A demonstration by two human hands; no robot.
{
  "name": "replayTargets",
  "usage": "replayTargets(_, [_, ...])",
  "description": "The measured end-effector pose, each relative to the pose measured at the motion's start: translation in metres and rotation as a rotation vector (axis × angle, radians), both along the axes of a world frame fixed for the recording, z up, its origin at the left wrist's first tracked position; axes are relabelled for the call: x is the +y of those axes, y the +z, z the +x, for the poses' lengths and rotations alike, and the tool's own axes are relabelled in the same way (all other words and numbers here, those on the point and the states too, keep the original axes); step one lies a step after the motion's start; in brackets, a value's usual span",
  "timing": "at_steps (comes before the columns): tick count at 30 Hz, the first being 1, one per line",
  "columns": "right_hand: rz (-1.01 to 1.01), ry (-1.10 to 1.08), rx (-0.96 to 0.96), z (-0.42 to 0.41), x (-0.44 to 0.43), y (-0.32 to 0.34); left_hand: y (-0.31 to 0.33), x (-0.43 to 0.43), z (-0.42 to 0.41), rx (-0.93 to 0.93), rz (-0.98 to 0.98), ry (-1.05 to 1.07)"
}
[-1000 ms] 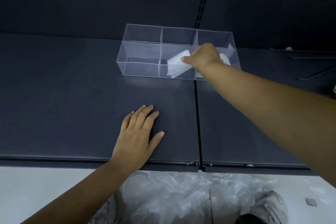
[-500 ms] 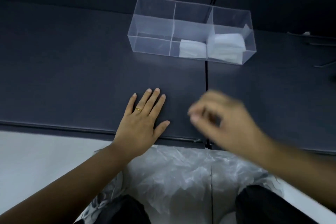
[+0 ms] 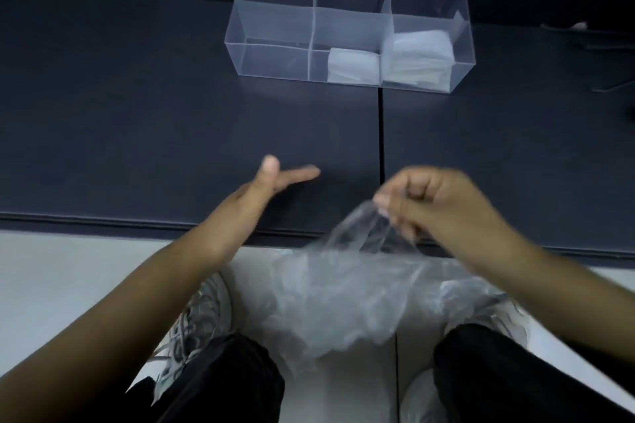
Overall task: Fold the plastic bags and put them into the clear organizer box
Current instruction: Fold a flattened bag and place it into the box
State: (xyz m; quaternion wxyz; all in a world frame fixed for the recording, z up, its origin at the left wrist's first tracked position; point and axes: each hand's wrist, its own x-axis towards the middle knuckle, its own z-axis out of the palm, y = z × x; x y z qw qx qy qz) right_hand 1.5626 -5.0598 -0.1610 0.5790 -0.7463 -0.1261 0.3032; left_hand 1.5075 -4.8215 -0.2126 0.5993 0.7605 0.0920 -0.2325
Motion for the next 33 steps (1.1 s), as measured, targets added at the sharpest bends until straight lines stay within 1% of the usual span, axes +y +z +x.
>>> replayTargets(1, [0.021, -0.064, 0.04, 0.013, 0.003, 0.007, 0.01, -0.006, 0.0, 0.046, -0.202, 0.02])
replayTargets(2, [0.025, -0.117, 0.093, 0.025, 0.005, 0.011, 0.02, -0.011, 0.001, 0.075, -0.274, 0.031])
replayTargets(3, [0.037, -0.161, 0.173, 0.037, 0.008, 0.014, 0.027, -0.013, 0.001, 0.08, -0.27, 0.007])
replayTargets(5, [0.093, -0.244, 0.368, 0.056, 0.014, 0.016, 0.03, -0.015, 0.001, 0.01, -0.158, -0.062])
replayTargets(6, [0.122, -0.287, 0.436, 0.064, 0.015, 0.016, 0.029, -0.014, 0.0, -0.004, -0.116, -0.038])
replayTargets(8, [0.156, -0.354, 0.464, 0.081, 0.014, 0.017, 0.027, -0.007, 0.003, -0.012, -0.078, 0.167])
replayTargets(10, [0.175, -0.4, 0.376, 0.093, 0.009, 0.018, 0.023, -0.002, 0.01, 0.004, -0.07, 0.353])
replayTargets(11, [0.15, -0.408, 0.284, 0.097, 0.006, 0.018, 0.023, 0.002, 0.014, 0.03, -0.109, 0.44])
replayTargets(13, [0.008, -0.373, -0.016, 0.093, -0.002, 0.017, 0.021, 0.012, 0.021, 0.087, -0.209, 0.601])
replayTargets(14, [-0.042, -0.309, -0.185, 0.086, -0.005, 0.016, 0.02, 0.016, 0.024, 0.1, -0.227, 0.665])
replayTargets(15, [-0.063, -0.201, -0.314, 0.076, -0.007, 0.015, 0.019, 0.017, 0.026, 0.099, -0.214, 0.722])
replayTargets(16, [-0.084, -0.065, -0.39, 0.067, -0.009, 0.012, 0.017, 0.017, 0.027, 0.058, -0.167, 0.773])
replayTargets(17, [-0.126, 0.079, -0.419, 0.059, -0.01, 0.009, 0.016, 0.016, 0.026, -0.013, -0.079, 0.813])
replayTargets(18, [-0.198, 0.206, -0.432, 0.052, -0.009, 0.005, 0.018, 0.015, 0.022, -0.115, 0.053, 0.834])
replayTargets(19, [-0.285, 0.299, -0.458, 0.048, -0.009, 0.001, 0.025, 0.012, 0.018, -0.278, 0.246, 0.796])
replayTargets(20, [-0.368, 0.353, -0.495, 0.046, -0.007, -0.002, 0.032, 0.008, 0.013, -0.491, 0.456, 0.696])
replayTargets(21, [-0.436, 0.377, -0.538, 0.044, -0.006, -0.004, 0.036, 0.007, 0.01, -0.678, 0.618, 0.55])
replayTargets(22, [-0.474, 0.375, -0.581, 0.043, -0.004, -0.007, 0.038, 0.005, 0.01, -0.806, 0.704, 0.388])
replayTargets(23, [-0.483, 0.349, -0.615, 0.041, -0.001, -0.008, 0.039, 0.001, 0.011, -0.856, 0.721, 0.236])
replayTargets(24, [-0.473, 0.292, -0.637, 0.038, 0.002, -0.01, 0.039, -0.006, 0.013, -0.829, 0.697, 0.118])
replayTargets(26, [-0.427, 0.124, -0.658, 0.027, 0.012, -0.013, 0.035, -0.021, 0.012, -0.685, 0.572, 0.006])
replayTargets(28, [-0.393, -0.009, -0.695, 0.016, 0.022, -0.018, 0.026, -0.032, 0.008, -0.596, 0.49, 0.027])
replayTargets(30, [-0.366, -0.047, -0.72, 0.009, 0.028, -0.023, 0.023, -0.035, 0.004, -0.503, 0.39, 0.104])
replayTargets(31, [-0.339, -0.037, -0.693, 0.007, 0.029, -0.024, 0.024, -0.035, 0.004, -0.461, 0.321, 0.129])
replayTargets(33, [-0.242, 0.014, -0.566, 0.008, 0.029, -0.022, 0.029, -0.034, 0.007, -0.385, 0.179, 0.134])
